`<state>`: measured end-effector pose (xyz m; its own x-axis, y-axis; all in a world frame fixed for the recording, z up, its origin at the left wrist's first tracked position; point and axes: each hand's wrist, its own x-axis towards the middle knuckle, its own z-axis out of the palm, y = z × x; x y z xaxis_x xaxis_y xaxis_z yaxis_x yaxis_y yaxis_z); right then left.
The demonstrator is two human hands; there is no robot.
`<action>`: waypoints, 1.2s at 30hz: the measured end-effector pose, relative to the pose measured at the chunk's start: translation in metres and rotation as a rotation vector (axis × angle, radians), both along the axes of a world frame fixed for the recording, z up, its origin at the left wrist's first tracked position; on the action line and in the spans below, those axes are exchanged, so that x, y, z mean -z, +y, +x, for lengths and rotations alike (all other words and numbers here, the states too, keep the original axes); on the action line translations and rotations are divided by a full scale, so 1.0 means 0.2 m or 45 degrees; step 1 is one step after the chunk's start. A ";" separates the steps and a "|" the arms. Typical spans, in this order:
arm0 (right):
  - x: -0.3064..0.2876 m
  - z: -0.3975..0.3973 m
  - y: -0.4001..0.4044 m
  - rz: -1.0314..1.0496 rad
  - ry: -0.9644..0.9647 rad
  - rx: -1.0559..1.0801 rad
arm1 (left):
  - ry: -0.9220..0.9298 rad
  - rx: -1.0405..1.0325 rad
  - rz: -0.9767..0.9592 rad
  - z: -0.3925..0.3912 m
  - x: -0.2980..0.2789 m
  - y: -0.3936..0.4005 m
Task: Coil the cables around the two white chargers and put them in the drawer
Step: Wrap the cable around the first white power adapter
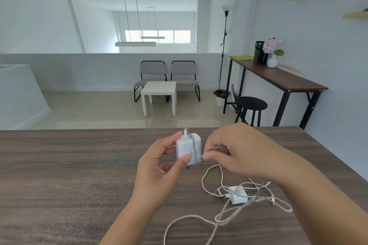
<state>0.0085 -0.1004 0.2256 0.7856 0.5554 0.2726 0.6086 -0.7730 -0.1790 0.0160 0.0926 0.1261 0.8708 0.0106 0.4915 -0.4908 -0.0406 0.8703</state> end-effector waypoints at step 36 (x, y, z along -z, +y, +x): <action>0.15 0.18 0.05 1.742 0.709 -0.015 | 0.431 0.783 -0.677 0.08 -0.14 -0.08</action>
<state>0.0437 -0.0897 0.1965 0.9600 0.1274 0.2493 0.2231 0.1902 -0.9561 0.0320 0.0764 0.1539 0.8956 -0.3542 0.2691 -0.0043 0.5980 0.8015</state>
